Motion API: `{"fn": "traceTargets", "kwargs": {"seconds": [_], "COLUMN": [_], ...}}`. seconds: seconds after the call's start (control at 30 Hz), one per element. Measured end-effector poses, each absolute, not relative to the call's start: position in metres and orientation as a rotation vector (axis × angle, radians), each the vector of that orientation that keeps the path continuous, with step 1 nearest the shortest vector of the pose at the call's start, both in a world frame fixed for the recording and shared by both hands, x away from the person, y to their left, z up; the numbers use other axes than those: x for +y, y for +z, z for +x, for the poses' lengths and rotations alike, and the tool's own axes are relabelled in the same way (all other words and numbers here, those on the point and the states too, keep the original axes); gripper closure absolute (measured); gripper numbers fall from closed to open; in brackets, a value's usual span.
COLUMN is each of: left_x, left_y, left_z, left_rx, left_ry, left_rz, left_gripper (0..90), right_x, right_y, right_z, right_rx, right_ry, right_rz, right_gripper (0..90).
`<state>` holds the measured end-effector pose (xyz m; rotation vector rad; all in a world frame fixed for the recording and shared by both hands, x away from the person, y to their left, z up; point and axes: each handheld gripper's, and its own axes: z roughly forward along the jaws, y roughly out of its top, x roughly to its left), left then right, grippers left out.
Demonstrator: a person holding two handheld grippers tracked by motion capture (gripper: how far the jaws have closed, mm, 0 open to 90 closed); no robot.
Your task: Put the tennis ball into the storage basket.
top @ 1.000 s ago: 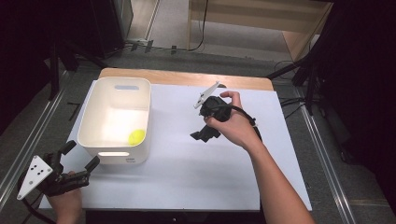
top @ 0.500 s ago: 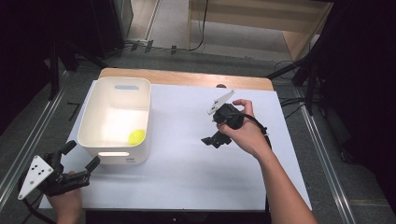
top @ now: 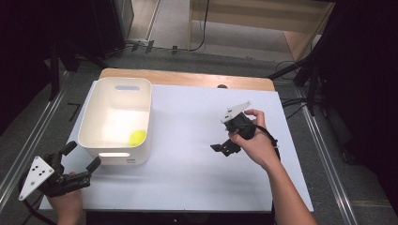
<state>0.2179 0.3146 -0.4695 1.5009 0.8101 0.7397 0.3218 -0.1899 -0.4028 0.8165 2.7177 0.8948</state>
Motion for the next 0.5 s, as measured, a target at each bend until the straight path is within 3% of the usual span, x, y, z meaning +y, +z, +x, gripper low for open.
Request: {"fn": "traceTargets", "kwargs": {"seconds": [0.5], "left_x": [0.315], "left_y": [-0.47], "left_z": [0.219], "left_rx": [0.828], "left_ry": [0.732], "left_rz": [1.494], "left_gripper": [5.8], "right_x": [-0.223], "right_y": [-0.418], "right_z": [0.299], "right_rx": [2.592], "right_ry": [1.035], "right_rz": [0.891], "right_gripper": [0.0]}}
